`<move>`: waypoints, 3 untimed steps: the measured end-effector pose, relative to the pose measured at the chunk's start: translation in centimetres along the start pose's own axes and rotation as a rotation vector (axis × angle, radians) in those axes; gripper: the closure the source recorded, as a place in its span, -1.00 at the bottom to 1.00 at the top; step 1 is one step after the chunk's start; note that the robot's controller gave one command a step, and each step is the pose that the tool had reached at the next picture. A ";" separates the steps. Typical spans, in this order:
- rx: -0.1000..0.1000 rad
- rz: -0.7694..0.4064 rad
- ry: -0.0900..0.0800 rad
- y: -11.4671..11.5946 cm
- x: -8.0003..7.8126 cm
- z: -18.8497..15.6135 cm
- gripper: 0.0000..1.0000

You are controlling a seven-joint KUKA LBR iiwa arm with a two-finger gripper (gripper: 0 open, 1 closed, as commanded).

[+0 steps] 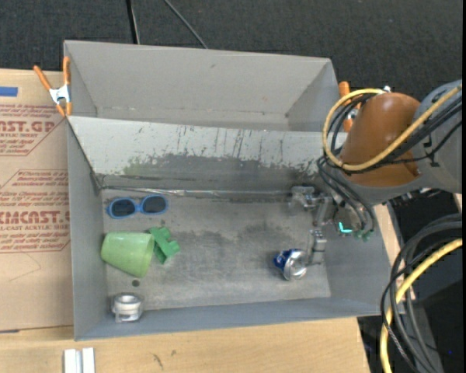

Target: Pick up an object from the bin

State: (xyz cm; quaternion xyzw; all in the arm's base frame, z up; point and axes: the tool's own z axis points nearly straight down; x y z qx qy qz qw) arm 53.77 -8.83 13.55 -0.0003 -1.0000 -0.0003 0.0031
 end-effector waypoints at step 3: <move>0.005 -0.352 -0.016 -0.9 5.2 -12.9 1.00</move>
Offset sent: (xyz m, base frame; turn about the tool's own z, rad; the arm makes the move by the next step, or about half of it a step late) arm -0.0390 -0.0012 -0.0655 -0.3528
